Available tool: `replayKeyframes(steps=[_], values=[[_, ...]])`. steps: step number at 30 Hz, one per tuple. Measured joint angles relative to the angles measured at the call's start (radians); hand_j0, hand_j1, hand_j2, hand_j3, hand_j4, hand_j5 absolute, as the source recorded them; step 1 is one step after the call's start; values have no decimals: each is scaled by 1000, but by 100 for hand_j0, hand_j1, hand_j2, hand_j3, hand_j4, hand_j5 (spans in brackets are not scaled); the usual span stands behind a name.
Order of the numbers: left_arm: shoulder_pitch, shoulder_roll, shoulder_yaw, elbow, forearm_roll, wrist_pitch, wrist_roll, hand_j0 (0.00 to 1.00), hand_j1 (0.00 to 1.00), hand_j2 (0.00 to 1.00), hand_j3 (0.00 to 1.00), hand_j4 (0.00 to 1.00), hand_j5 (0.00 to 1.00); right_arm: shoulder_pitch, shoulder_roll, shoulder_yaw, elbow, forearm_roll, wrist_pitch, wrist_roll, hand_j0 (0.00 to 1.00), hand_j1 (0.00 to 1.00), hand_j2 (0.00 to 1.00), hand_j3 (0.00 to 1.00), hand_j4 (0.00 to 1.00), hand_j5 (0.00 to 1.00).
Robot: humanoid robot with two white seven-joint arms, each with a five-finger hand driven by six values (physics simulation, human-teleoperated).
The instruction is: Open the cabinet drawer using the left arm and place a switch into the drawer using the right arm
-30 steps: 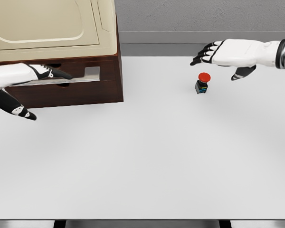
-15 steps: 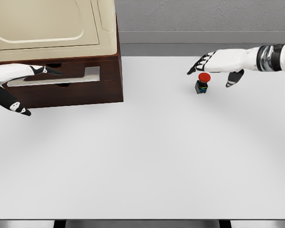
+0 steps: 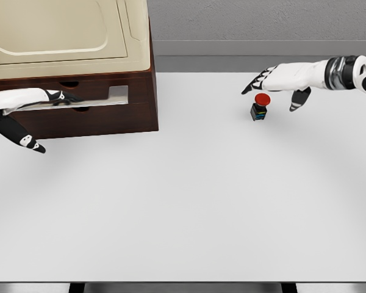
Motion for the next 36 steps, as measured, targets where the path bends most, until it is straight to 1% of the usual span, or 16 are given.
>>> replayKeyframes(steps=[7, 14, 21, 23, 28, 36], values=[[-5, 5, -17, -1, -5, -14, 6, 100, 100, 100, 100, 100, 100, -9, 14, 10, 25, 0, 0, 0, 100, 100, 100, 100, 100, 100], [-2, 24, -38, 0, -29, -72, 4, 100, 100, 100, 100, 100, 100, -29, 42, 35, 93, 6, 0, 0, 100, 100, 100, 100, 100, 100], [-3, 41, -65, 1, -58, -127, -5, 100, 100, 100, 100, 100, 100, -32, 68, 38, 115, 27, 0, 0, 100, 100, 100, 100, 100, 100], [-3, 48, -69, -1, -41, -146, -5, 100, 100, 100, 100, 100, 100, -44, 79, 44, 130, 28, 0, 0, 100, 100, 100, 100, 100, 100], [-3, 74, -73, -6, 11, -207, -7, 100, 100, 100, 100, 100, 100, -46, 101, 57, 176, 31, 0, 0, 100, 100, 100, 100, 100, 100], [-1, 103, -80, -7, 43, -275, -7, 100, 100, 100, 100, 100, 100, -58, 127, 78, 242, 43, 0, 0, 100, 100, 100, 100, 100, 100]])
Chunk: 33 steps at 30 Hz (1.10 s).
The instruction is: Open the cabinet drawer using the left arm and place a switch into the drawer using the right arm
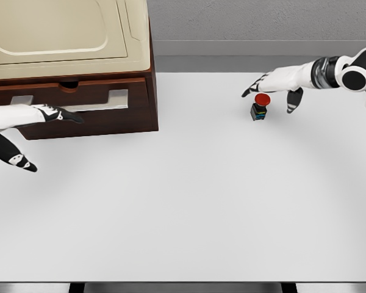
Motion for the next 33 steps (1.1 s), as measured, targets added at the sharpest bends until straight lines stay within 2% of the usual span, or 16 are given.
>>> replayKeyframes(steps=[8, 20, 33], values=[[-57, 5, 4, 29, 52, 26, 0, 100, 100, 100, 100, 100, 100, -3, 11, 18, 21, 2, 0, 0, 100, 100, 100, 100, 100, 100], [-41, -49, 2, 100, 44, 65, 0, 100, 100, 100, 100, 100, 100, -14, 33, 18, 29, 2, 0, 0, 100, 100, 100, 100, 100, 100], [-28, -55, -29, 110, 9, 47, 4, 100, 100, 100, 100, 100, 100, -14, 54, 20, 60, 2, 0, 0, 100, 100, 100, 100, 100, 100]])
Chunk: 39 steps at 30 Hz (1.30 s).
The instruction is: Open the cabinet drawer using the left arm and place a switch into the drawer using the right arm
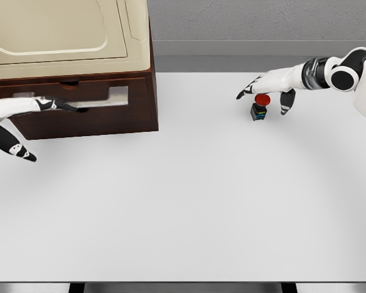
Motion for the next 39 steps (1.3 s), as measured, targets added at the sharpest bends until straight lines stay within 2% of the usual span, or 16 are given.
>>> replayKeyframes(steps=[6, 19, 39], values=[[0, 23, -38, -7, -36, -64, 1, 100, 100, 100, 100, 100, 100, 0, 1, 2, 2, 0, 0, 0, 100, 100, 100, 100, 100, 100], [-1, 85, -72, -46, 18, -143, -4, 100, 100, 100, 100, 100, 100, 0, 3, 2, 2, 1, 0, 0, 100, 100, 100, 100, 100, 100], [-2, 184, -123, -68, 25, -272, -4, 100, 100, 100, 100, 100, 100, 2, 4, 2, 1, 1, 0, 0, 100, 100, 100, 100, 100, 100]])
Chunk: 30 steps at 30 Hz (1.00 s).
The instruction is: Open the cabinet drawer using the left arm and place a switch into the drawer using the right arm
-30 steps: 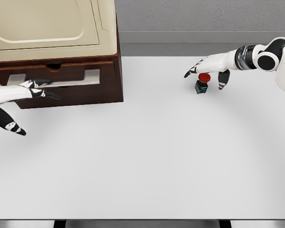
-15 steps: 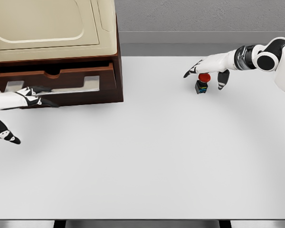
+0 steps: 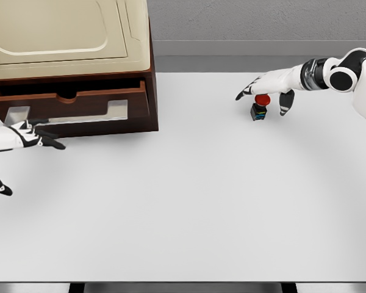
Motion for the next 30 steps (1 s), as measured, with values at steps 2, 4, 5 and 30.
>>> replayKeyframes(steps=[2, 4, 5, 30], values=[[0, 9, -3, -1, 10, -14, 0, 100, 100, 100, 100, 100, 100, 0, 0, 0, 0, 0, 0, 0, 100, 100, 100, 100, 100, 100], [-2, 15, -5, -1, 21, -30, -1, 100, 100, 100, 100, 100, 100, 0, 0, 0, 0, 0, 0, 0, 100, 100, 100, 100, 100, 100], [-10, 20, -5, -1, 35, -38, -1, 100, 100, 100, 100, 100, 100, 0, 0, 0, 0, 0, 0, 0, 100, 100, 100, 100, 100, 100], [-18, -128, 85, 89, 156, 170, -1, 100, 100, 100, 100, 100, 100, 5, -1, -1, -1, 3, 0, 0, 100, 100, 100, 100, 100, 100]])
